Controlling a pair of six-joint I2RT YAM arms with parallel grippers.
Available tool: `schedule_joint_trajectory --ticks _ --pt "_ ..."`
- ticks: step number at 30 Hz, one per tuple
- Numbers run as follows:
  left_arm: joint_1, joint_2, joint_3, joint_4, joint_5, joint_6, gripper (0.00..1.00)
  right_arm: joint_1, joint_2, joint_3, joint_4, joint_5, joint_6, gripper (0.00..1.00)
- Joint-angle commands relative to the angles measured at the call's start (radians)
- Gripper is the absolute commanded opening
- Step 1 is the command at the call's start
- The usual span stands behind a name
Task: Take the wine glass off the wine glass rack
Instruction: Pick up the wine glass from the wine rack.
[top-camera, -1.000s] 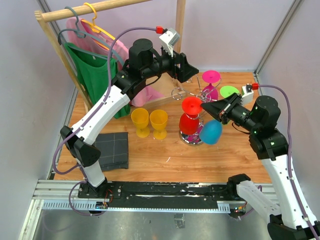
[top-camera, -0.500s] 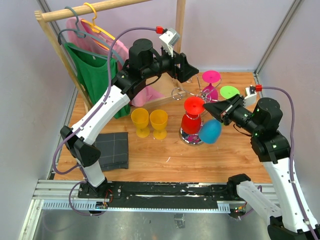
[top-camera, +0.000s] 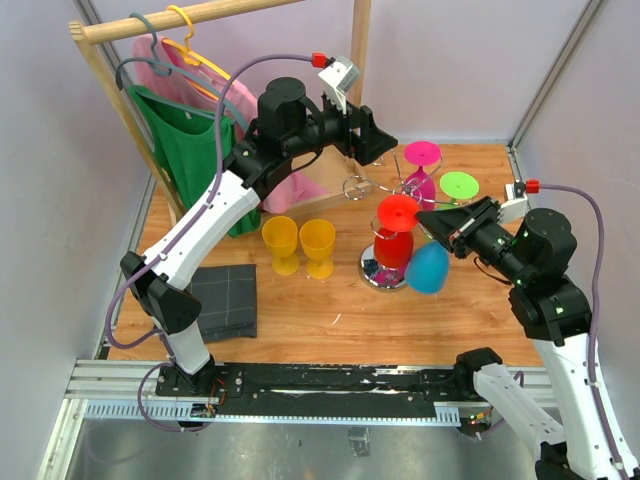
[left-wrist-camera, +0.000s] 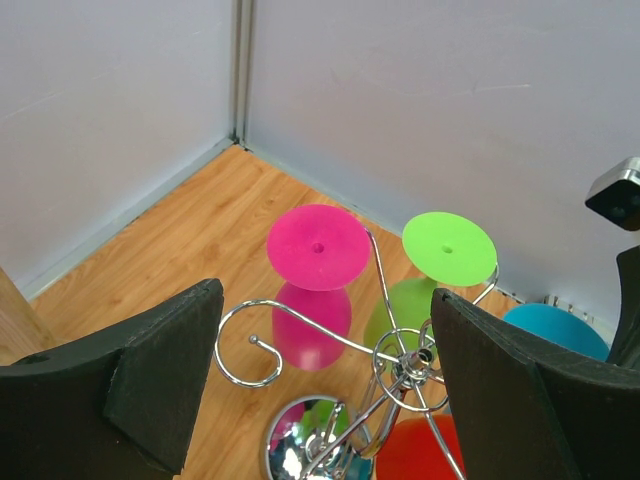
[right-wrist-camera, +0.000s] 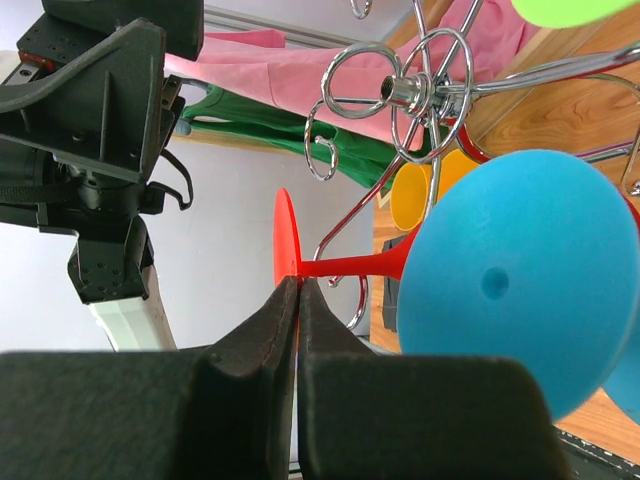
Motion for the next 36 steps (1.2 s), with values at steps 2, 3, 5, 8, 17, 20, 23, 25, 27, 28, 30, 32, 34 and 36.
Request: schedule_joint_trajectory --ticks 2,3,5,8,17,20,23,25,27,28,30,32,34,36 --pt "-0.012 -0.007 0.005 0.002 0.012 0.008 0.9 0.016 -0.029 0.008 -0.023 0.023 -0.01 0.01" --pt "-0.013 -0.006 0.005 0.002 0.013 0.007 0.9 0.017 -0.033 0.007 -0.026 0.025 -0.009 0.01" --pt "-0.013 -0.007 0.003 0.002 0.013 0.005 0.9 0.016 -0.044 0.003 -0.031 0.026 -0.006 0.01" --pt "-0.013 -0.007 0.003 0.002 0.013 0.003 0.9 0.017 -0.057 -0.005 -0.032 0.024 0.001 0.01" --pt "-0.018 -0.005 0.001 0.002 0.011 0.002 0.9 0.017 -0.075 -0.02 -0.022 -0.026 0.018 0.01" --pt "-0.019 -0.005 0.003 0.002 0.01 0.002 0.9 0.016 -0.076 -0.024 -0.006 -0.046 0.027 0.01" --pt "-0.02 -0.004 0.005 0.002 0.01 0.002 0.9 0.016 -0.072 -0.02 0.004 -0.073 0.036 0.01" --pt "-0.02 -0.005 0.005 0.002 0.008 0.003 0.9 0.016 -0.068 -0.013 0.005 -0.092 0.038 0.01" --pt "-0.02 -0.005 0.006 0.002 0.007 0.003 0.9 0.017 -0.067 -0.009 0.006 -0.106 0.038 0.01" --pt "-0.02 -0.004 0.006 0.002 0.007 0.003 0.9 0.016 -0.066 -0.008 0.01 -0.113 0.038 0.01" --pt "-0.02 -0.004 0.007 0.002 0.007 0.003 0.9 0.016 -0.064 -0.008 0.02 -0.136 0.044 0.01" --pt "-0.02 -0.004 0.008 0.004 0.007 0.002 0.9 0.017 -0.062 -0.006 0.032 -0.152 0.051 0.01" --pt "-0.021 -0.004 0.008 0.004 0.007 0.002 0.9 0.017 -0.06 -0.002 0.044 -0.168 0.059 0.01" --pt "-0.021 -0.004 0.006 0.005 0.006 0.003 0.9 0.016 -0.055 0.0 0.073 -0.191 0.073 0.01"
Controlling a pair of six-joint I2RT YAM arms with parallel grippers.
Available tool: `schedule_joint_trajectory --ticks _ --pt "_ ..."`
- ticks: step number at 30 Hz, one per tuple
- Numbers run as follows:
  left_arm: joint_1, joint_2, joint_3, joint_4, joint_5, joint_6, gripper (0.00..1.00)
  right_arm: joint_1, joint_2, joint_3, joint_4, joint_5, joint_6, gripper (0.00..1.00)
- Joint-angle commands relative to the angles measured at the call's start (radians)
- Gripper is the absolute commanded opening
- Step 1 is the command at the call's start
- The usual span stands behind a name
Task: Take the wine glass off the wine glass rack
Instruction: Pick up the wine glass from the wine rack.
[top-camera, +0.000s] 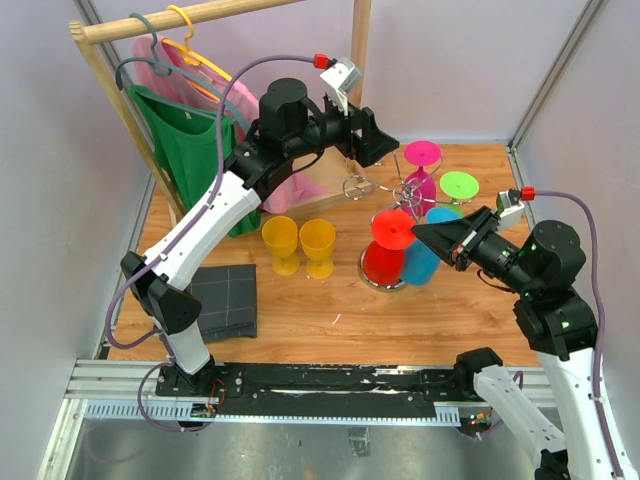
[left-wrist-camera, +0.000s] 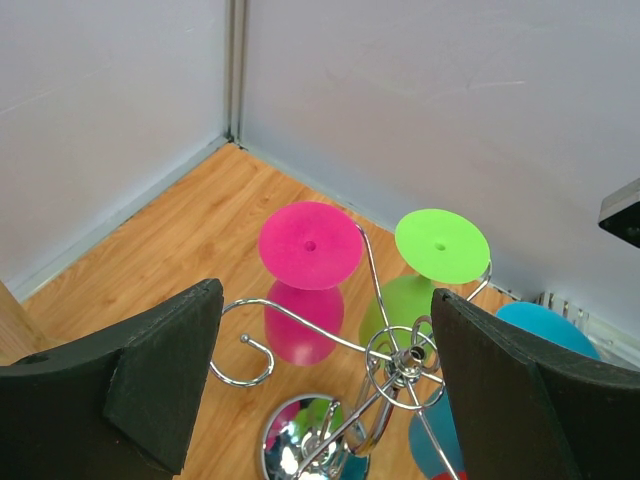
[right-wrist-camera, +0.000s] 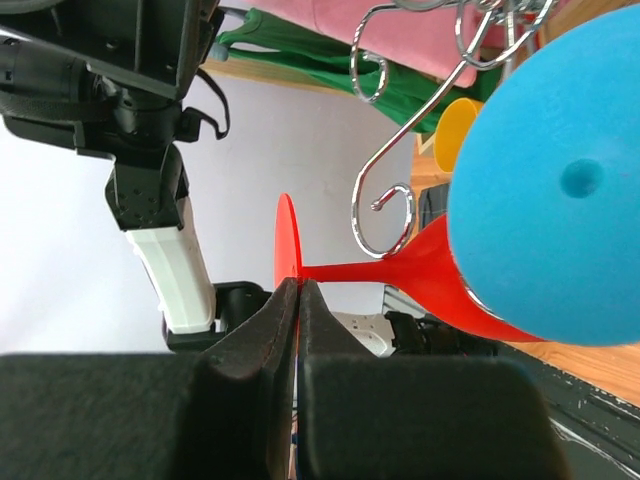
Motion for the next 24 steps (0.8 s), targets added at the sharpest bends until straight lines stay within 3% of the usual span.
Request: schedule_joint_trajectory --ticks 1,14,24 --pt "-0.013 -0.003 0.006 0.008 0.003 0.004 0.9 0.017 0.009 0.024 0.096 -0.069 0.037 0.01" --pt "-0.013 0.008 0.016 0.017 -0.01 0.002 0.9 0.017 0.069 0.016 0.32 -0.251 0.136 0.01" --pt "-0.013 0.008 0.019 0.028 -0.068 0.013 0.9 0.018 0.102 0.051 0.495 -0.279 0.188 0.01"
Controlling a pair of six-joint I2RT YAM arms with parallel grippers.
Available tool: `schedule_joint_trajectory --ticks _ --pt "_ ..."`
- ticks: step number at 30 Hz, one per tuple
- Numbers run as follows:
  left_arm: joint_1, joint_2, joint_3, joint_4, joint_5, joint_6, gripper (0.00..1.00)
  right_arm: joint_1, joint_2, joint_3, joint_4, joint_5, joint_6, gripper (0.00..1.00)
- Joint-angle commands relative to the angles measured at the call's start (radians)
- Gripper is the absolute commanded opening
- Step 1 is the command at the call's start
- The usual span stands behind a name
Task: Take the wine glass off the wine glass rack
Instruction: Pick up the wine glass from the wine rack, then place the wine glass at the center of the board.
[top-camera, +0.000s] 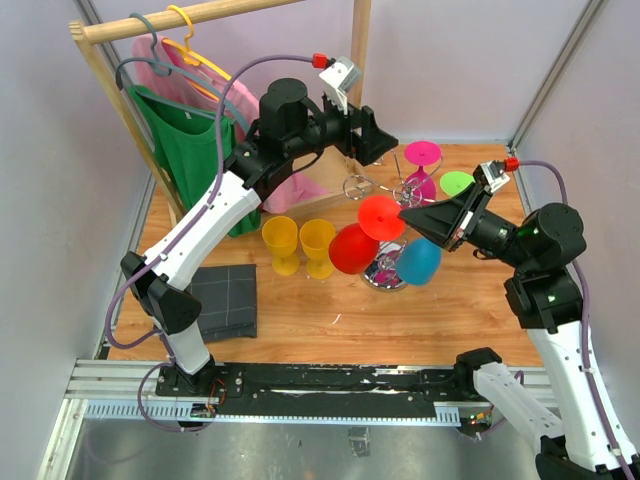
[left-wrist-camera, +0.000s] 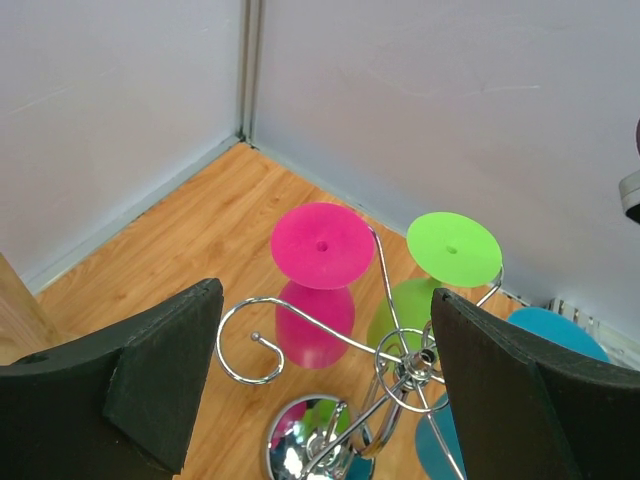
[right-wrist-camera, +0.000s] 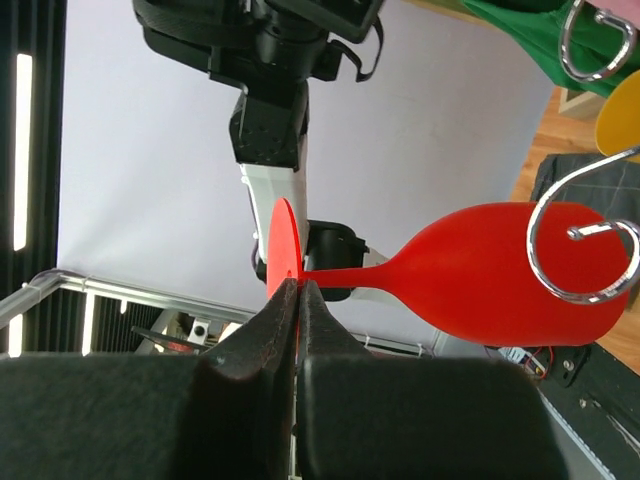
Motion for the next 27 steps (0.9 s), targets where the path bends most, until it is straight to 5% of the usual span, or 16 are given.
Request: schedule_joint_trajectory --ticks 1,17,27 --pt "-0.013 0.009 0.019 0.031 -0.056 0.012 0.9 0.015 0.0 0.046 0.186 -0.022 0.038 0.01" --pt "0.002 0.009 0.019 0.061 -0.329 -0.02 0.93 0.015 -0.023 0.101 0.287 0.104 -0.004 0.01" --pt "0.087 -0.068 -0.015 0.071 -0.272 -0.091 0.93 0.013 0.003 0.17 0.28 0.267 -0.103 0.01"
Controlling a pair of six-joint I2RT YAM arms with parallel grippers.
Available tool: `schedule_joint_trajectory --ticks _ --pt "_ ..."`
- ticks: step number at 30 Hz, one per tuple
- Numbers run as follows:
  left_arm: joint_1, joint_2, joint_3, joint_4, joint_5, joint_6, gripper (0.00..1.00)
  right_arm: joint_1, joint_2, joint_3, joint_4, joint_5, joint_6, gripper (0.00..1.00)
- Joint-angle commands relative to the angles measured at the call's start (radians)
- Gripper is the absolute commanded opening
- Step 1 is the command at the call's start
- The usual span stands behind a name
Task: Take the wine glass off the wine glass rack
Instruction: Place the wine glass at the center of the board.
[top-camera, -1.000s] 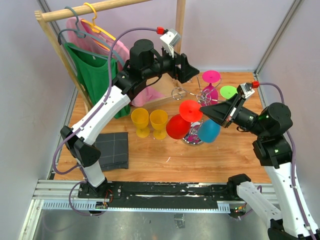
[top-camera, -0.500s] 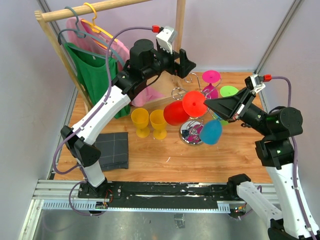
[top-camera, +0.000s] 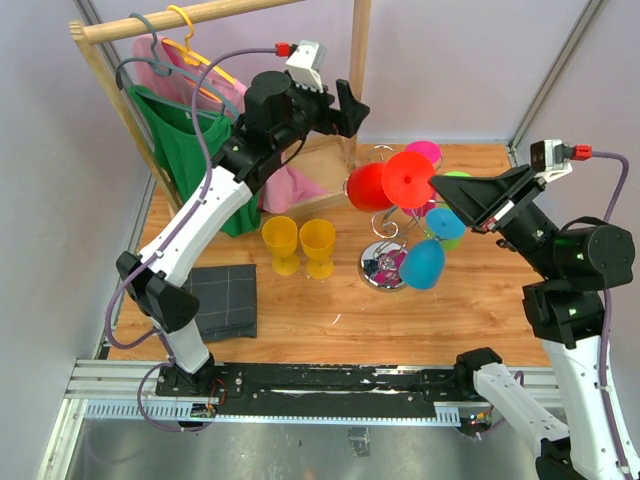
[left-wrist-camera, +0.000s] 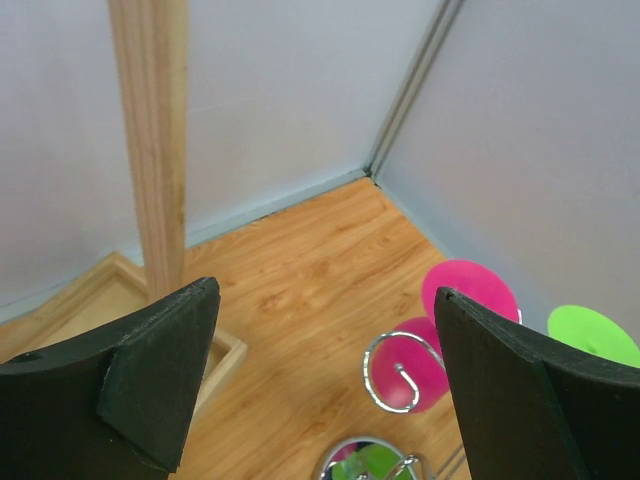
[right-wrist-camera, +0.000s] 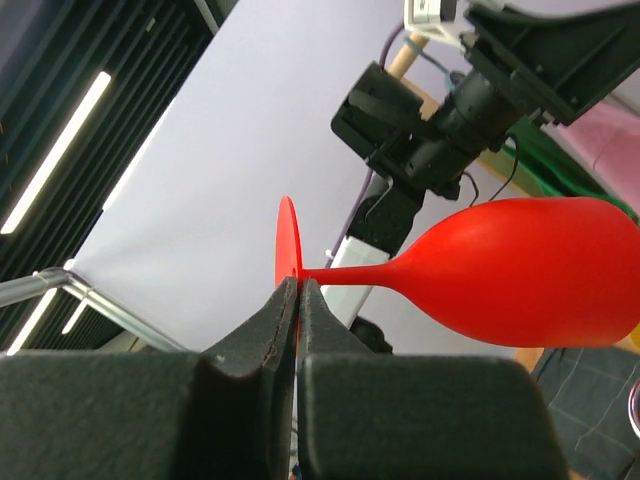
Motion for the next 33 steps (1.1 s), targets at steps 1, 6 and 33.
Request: schedule_joint_trajectory --ticks 1,6,33 --pt "0.025 -0.077 -0.015 0.048 0.036 -0.026 0.93 0.013 0.025 0.068 0.049 0.095 -0.072 0.01" --pt "0.026 -0.121 -0.032 0.06 0.139 -0.034 0.93 0.013 0.069 0.128 0.049 0.138 -0.112 0.01" --pt "0.145 -0.382 -0.41 0.401 0.371 -0.243 0.95 -0.047 0.513 0.303 0.629 0.198 0.125 0.01"
